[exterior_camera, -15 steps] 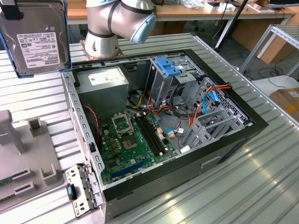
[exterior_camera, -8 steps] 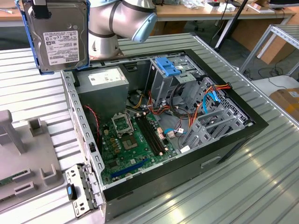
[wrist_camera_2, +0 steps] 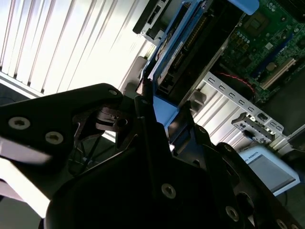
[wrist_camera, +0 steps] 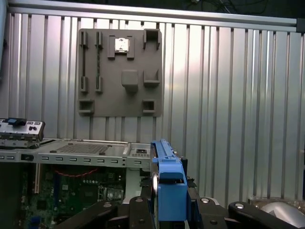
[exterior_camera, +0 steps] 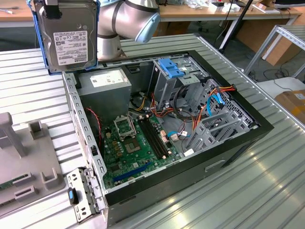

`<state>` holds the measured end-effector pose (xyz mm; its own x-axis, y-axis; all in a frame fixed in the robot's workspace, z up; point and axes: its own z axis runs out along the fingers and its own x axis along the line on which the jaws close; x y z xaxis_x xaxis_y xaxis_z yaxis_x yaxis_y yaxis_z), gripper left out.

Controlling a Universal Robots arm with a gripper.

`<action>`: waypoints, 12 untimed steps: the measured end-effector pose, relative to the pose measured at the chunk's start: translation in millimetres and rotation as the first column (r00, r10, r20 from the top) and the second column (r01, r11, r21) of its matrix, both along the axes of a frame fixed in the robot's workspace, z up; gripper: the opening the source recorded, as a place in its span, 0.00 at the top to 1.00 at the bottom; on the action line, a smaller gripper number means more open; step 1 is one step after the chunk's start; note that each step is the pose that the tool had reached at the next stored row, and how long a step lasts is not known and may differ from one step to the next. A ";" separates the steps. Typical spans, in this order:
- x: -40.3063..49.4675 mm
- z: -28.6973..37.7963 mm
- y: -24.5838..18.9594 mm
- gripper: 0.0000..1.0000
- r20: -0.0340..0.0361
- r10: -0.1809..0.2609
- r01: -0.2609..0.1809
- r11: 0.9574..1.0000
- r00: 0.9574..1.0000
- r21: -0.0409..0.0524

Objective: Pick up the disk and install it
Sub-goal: 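Pick up the disk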

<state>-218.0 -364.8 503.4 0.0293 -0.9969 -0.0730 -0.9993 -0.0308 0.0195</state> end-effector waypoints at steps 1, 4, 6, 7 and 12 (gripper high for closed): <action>6.8 0.0 0.0 0.63 0.000 0.000 0.000 1.000 1.000 0.000; 21.5 0.0 0.0 0.63 0.000 0.000 0.000 1.000 1.000 0.000; 31.9 0.0 0.0 0.63 0.000 0.000 0.000 1.000 1.000 0.000; 40.7 0.0 0.0 0.63 0.000 0.000 0.000 1.000 1.000 0.000; 68.4 0.0 0.0 0.63 0.000 0.000 0.000 1.000 1.000 0.000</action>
